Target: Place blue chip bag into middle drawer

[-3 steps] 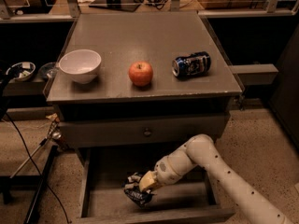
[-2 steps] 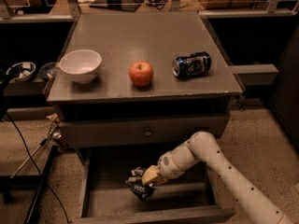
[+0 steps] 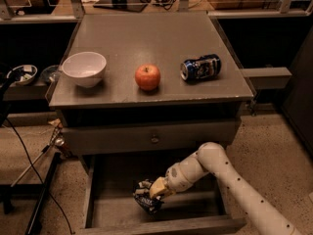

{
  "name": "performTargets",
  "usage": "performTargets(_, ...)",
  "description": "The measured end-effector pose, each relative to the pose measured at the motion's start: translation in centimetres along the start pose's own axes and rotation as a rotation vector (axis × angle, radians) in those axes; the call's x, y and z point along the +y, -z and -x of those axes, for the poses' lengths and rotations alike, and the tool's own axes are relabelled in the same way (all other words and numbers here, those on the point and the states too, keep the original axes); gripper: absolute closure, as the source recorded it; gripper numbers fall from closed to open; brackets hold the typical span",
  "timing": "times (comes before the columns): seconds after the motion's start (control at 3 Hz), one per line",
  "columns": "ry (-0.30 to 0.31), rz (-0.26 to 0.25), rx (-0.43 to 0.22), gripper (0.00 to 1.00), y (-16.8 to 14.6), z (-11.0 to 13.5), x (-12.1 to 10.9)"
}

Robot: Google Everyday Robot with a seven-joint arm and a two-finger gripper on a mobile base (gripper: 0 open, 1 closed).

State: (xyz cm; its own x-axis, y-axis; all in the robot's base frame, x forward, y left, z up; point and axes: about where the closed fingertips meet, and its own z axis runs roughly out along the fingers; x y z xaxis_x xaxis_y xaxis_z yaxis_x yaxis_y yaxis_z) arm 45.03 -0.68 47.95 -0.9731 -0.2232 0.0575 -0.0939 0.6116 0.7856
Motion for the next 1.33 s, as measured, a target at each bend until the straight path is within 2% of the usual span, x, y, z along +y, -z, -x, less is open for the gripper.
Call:
performTargets(0.33, -0.054, 0.013, 0.004, 1.0, -0.8, -0.2, -2.1)
performTargets(0.67, -0.082, 0.021, 0.01, 1.0, -1.5, -0.2, -3.2)
performTargets(1.0, -0.084, 0.022, 0.011, 0.83, -1.5, -0.2, -3.3)
performTargets(1.33, -0.084, 0.022, 0.011, 0.53, -1.5, -0.2, -3.3)
